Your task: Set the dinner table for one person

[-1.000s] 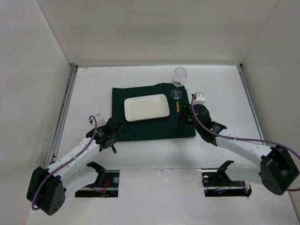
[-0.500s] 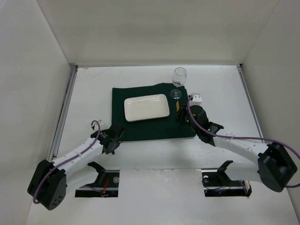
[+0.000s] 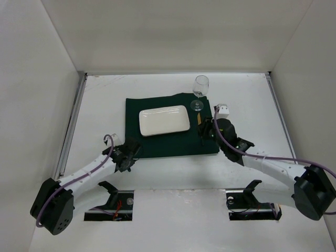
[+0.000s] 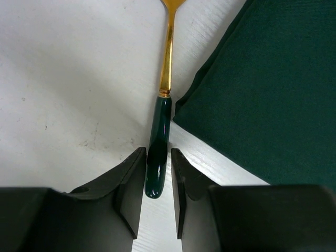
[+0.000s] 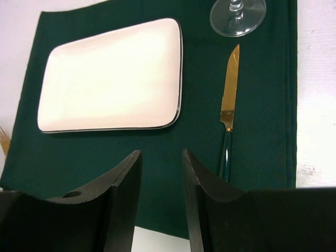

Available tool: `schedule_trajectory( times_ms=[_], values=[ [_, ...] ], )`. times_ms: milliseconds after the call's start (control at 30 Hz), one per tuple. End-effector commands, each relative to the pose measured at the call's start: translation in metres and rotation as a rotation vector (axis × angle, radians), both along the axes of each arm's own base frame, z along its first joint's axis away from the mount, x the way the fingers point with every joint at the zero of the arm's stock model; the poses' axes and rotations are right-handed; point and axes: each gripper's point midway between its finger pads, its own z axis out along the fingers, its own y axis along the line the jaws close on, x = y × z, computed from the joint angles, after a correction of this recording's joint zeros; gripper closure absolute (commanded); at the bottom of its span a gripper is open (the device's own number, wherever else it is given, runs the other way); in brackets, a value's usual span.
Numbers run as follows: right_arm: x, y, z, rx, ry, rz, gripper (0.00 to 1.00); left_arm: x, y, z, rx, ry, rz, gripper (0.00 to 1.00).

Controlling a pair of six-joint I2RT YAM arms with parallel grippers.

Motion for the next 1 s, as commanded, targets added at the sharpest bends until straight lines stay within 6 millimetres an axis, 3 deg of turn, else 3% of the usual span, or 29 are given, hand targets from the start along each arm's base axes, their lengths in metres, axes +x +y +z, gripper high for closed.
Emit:
schedule_trajectory(
  times_ms=[0, 167, 300, 500, 633, 800, 967],
  values=[
    [0.004, -0.002, 0.024, 0.062, -0.069, -0.02, 0.58, -0.002, -0.001, -0.002, 0.01, -0.006, -0.017, 0.79],
    [0.004, -0.004, 0.029, 0.072, -0.079, -0.023, 0.57, -0.002, -0.001, -0.003, -0.025, -0.048, -0.015, 0.91],
    [0.004, -0.007, 0.031, 0.079, -0.084, -0.03, 0.57, -0.004, 0.003, 0.004, -0.07, -0.083, 0.025, 0.95],
    [0.005, -0.013, 0.031, 0.086, -0.085, -0.049, 0.57, -0.002, 0.008, 0.032, -0.105, -0.17, 0.04, 0.96],
    [0.006, -0.013, 0.027, 0.093, -0.068, -0.049, 0.57, 0.008, 0.015, 0.065, -0.049, -0.253, 0.003, 0.97],
    [0.005, -0.011, 0.027, 0.093, -0.068, -0.044, 0.57, 0.033, -0.01, 0.094, 0.064, -0.255, -0.202, 0.96],
    [0.006, -0.01, 0.024, 0.089, -0.062, -0.043, 0.57, 0.057, -0.038, 0.098, 0.227, -0.194, -0.424, 0.95]
  ],
)
